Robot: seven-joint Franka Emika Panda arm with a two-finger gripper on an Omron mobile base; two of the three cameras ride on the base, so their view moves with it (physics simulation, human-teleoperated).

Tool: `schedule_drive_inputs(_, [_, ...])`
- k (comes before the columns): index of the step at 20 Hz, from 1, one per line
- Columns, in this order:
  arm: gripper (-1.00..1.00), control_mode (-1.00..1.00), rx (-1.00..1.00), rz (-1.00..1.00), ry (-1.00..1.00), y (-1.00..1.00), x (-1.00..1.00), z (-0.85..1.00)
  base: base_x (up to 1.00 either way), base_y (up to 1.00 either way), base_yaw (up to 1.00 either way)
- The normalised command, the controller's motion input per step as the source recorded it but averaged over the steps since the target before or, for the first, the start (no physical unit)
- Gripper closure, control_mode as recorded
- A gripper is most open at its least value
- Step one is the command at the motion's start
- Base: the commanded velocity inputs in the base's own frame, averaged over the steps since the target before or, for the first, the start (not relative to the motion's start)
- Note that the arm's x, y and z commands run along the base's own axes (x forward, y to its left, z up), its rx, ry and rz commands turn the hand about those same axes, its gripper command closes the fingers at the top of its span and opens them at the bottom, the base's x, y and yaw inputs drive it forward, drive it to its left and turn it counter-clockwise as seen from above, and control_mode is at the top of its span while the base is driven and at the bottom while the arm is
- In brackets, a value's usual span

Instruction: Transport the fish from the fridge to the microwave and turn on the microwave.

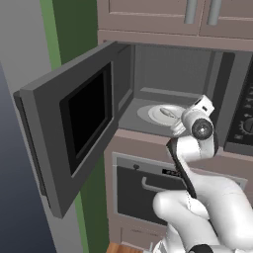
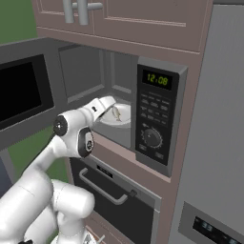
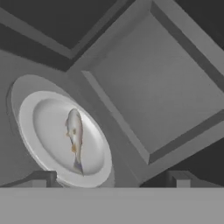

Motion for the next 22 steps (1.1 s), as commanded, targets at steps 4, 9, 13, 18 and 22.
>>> schedule_drive_inputs(4, [-1.00,-1.00,-0.18,0.00,0.00,0.14,-0.47,0.08,0.00,0.00,0.00])
schedule_drive_inputs(9, [-1.00,-1.00,-0.15,0.00,0.00,0.16,-0.52,0.20,0.00,0.00,0.00])
schedule_drive_inputs(13, [-1.00,-1.00,-0.03,-0.06,0.01,0.10,-0.53,0.30,0.00,0.00,0.00])
schedule_drive_inputs(18, [-1.00,-1.00,0.00,-0.12,0.12,0.18,-0.52,0.50,0.00,0.00,0.00])
schedule_drive_inputs(22, [-1.00,-1.00,0.00,-0.15,0.13,0.06,-0.64,0.12,0.00,0.00,0.00])
